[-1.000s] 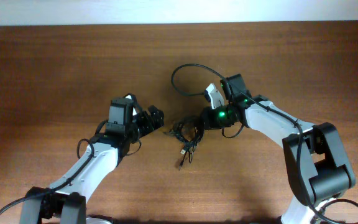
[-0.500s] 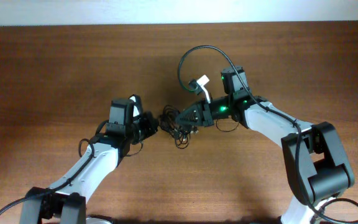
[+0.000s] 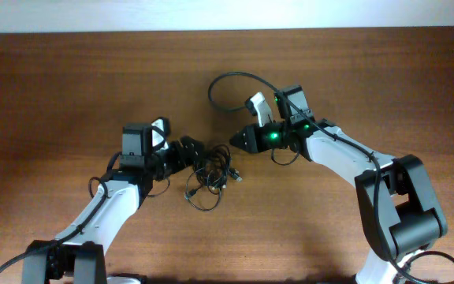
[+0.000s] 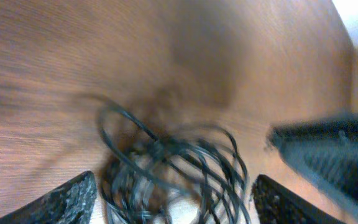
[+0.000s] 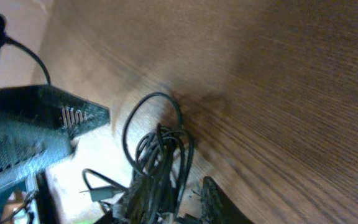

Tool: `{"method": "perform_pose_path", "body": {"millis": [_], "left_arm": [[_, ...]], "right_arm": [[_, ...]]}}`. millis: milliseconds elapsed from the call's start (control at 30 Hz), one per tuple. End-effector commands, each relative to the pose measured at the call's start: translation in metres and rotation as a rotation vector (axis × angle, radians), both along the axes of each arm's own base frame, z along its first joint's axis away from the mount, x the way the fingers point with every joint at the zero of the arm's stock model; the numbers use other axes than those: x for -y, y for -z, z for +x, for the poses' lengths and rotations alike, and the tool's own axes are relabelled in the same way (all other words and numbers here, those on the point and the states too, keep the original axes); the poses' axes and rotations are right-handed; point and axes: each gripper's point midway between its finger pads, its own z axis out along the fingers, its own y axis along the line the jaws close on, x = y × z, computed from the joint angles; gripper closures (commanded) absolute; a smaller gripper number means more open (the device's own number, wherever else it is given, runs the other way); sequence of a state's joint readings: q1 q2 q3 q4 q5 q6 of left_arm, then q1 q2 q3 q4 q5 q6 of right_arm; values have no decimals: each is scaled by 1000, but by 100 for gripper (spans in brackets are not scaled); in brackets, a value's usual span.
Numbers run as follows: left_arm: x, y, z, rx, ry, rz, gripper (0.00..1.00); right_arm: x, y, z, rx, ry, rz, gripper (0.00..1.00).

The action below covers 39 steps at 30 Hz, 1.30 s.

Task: Untangle cables

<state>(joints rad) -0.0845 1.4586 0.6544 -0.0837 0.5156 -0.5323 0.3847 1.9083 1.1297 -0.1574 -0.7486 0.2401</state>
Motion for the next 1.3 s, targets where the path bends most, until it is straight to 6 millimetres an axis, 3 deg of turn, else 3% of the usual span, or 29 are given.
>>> {"method": "perform_pose_path", "body": {"millis": [0,67,133,167,200,233,267,333,367,400,500,533,567,633,700,767,800,900,933,1000,1067,1133,1167,1200,1233,1267], "left_arm": [[24,-6,-29,36,252,-42,4],[35,-2,-40,64,352,7,12],[38,16,-40,80,372,214,46],[37,23,-39,88,365,313,48],[40,26,-40,102,371,377,34],[39,28,-39,116,363,446,30],[37,30,-37,129,349,517,38],[37,30,-37,130,341,535,100],[36,24,-32,152,326,536,100],[38,6,-26,194,310,520,100],[39,-114,-24,485,221,438,100],[33,-136,-35,538,202,425,100],[27,-143,-46,542,200,430,100],[21,-142,-60,517,208,437,100],[20,-132,-63,487,239,465,100],[18,-101,-66,401,333,548,100],[20,-84,-64,349,361,561,100],[50,-61,-70,419,680,558,100],[54,-61,-72,448,736,558,100],[63,-67,-74,500,784,526,100],[83,-79,-82,599,883,431,100],[90,-85,-83,629,898,395,100],[90,-86,-83,633,897,396,100],[88,-91,-83,652,886,406,100],[85,-94,-81,662,870,429,100],[77,-97,-76,669,832,487,100]], "right_arm": [[17,6,10,16,87,-120,58],[29,18,9,-7,126,-198,32],[40,30,-2,-67,141,-266,27],[45,35,-8,-99,143,-295,27],[52,41,-14,-125,153,-337,27],[57,44,-16,-135,161,-363,27],[64,48,-16,-136,178,-403,16],[64,50,-17,-141,178,-408,7],[66,53,-19,-145,178,-415,6],[72,59,-22,-151,189,-446,1],[73,71,-41,-205,165,-438,1],[62,65,-46,-228,131,-374,1],[52,57,-48,-237,101,-306,1],[21,28,-57,-263,-7,-85,1],[4,4,-62,-267,-91,71,1],[16,-7,-51,-269,-69,138,1],[21,-23,-45,-264,-84,232,1],[18,-31,-47,-261,-113,277,1],[17,-31,-47,-279,-102,277,5],[11,-23,-46,-361,-29,229,25],[4,-12,-48,-402,25,164,30],[-8,-8,-58,-454,41,133,36],[-16,-7,-65,-499,46,127,48],[-20,-1,-69,-518,73,89,78],[-19,3,-68,-510,89,64,94],[-15,8,-65,-502,113,39,96]]}}
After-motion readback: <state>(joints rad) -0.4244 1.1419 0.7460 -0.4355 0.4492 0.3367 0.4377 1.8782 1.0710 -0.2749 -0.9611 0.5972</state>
